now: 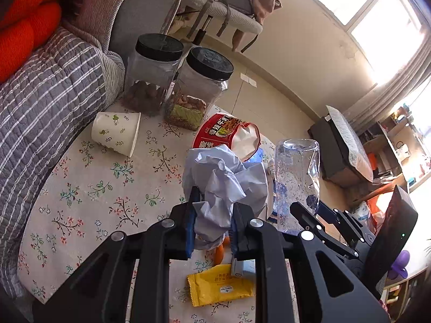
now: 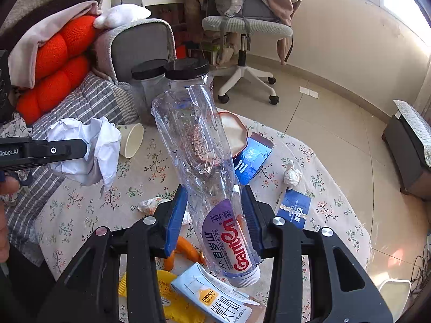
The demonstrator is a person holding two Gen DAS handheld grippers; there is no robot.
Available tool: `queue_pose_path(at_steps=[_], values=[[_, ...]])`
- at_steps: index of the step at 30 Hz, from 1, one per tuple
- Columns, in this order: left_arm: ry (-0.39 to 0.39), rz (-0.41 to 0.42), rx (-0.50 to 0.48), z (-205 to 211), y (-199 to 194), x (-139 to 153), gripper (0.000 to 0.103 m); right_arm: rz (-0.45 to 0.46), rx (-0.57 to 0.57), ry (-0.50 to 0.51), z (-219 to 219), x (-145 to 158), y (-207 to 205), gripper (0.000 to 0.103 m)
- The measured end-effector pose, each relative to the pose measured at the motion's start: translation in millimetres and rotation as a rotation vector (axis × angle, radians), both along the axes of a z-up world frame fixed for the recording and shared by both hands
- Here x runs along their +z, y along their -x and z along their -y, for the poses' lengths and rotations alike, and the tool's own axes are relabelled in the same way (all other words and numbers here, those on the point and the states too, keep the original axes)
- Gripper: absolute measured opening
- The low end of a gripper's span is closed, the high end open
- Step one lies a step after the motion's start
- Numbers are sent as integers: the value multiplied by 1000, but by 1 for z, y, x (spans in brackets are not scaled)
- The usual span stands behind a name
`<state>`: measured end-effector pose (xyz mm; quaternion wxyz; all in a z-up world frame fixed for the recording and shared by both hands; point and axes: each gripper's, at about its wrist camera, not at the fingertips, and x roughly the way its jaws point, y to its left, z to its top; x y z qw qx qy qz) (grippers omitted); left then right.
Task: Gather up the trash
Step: 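Lift the paper with the left gripper while the right gripper carries the bottle toward the white bin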
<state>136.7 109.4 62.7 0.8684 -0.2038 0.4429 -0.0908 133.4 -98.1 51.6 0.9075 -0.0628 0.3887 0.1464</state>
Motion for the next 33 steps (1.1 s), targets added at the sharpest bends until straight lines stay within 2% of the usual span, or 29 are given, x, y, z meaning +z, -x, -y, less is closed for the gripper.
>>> queue_pose_path(at_steps=[6, 14, 20, 26, 33], values=[[-29, 80, -26, 19, 13, 17, 20, 89, -52, -32, 13, 23, 26, 40], [-58, 161, -70, 52, 27, 31, 20, 166, -148, -64, 51, 38, 56, 40], [-37, 200, -95, 83, 39, 35, 19, 219, -247, -49, 97, 45, 81, 40], [-38, 244, -161, 137, 57, 41, 20, 260, -382, -46, 153, 53, 102, 40], [-49, 215, -276, 205, 68, 28, 20, 247, -584, -48, 236, 44, 123, 40]])
